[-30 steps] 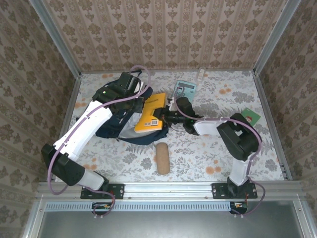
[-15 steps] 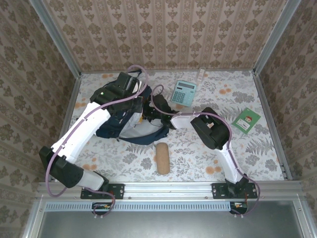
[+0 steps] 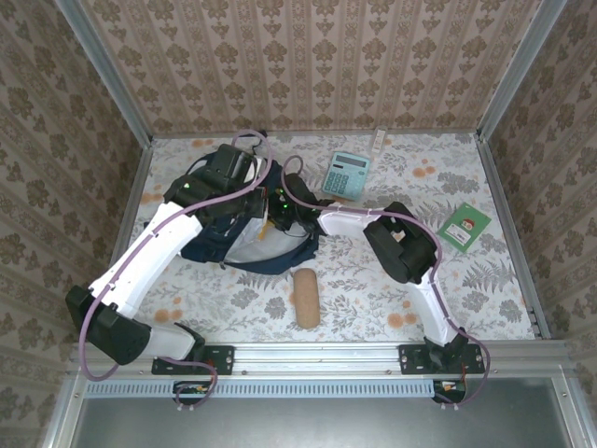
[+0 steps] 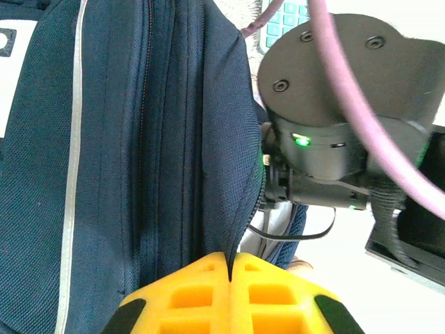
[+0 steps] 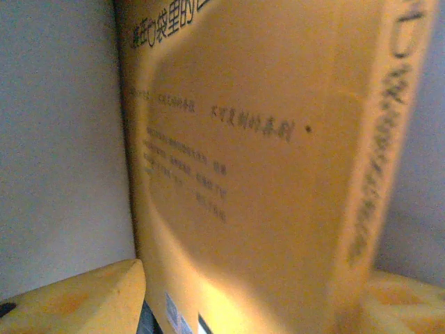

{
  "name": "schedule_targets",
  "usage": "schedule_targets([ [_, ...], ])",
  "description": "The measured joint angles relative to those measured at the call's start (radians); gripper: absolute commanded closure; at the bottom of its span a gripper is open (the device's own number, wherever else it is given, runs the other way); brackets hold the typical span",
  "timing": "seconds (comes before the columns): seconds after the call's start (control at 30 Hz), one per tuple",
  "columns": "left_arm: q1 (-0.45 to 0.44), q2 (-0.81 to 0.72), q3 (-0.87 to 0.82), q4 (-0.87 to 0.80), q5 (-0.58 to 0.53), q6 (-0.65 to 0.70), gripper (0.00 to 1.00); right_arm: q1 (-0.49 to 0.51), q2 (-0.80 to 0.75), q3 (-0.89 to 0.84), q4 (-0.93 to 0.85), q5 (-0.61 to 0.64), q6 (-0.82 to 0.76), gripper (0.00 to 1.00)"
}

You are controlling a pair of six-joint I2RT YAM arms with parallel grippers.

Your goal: Pack the student bag

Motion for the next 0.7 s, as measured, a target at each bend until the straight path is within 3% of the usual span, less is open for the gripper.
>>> schedule_targets([
  [0.33, 0.008, -0.024, -0.021, 0.014, 0.01, -0.008, 1.0, 0.009, -0.064, 0.018, -0.23, 0.028, -0.138, 0.36],
  [0.7, 0.008, -0.025, -0.026, 0.021, 0.034, -0.018, 1.0, 0.052, 0.046, 0.175, -0.332, 0.034, -0.171, 0.4],
])
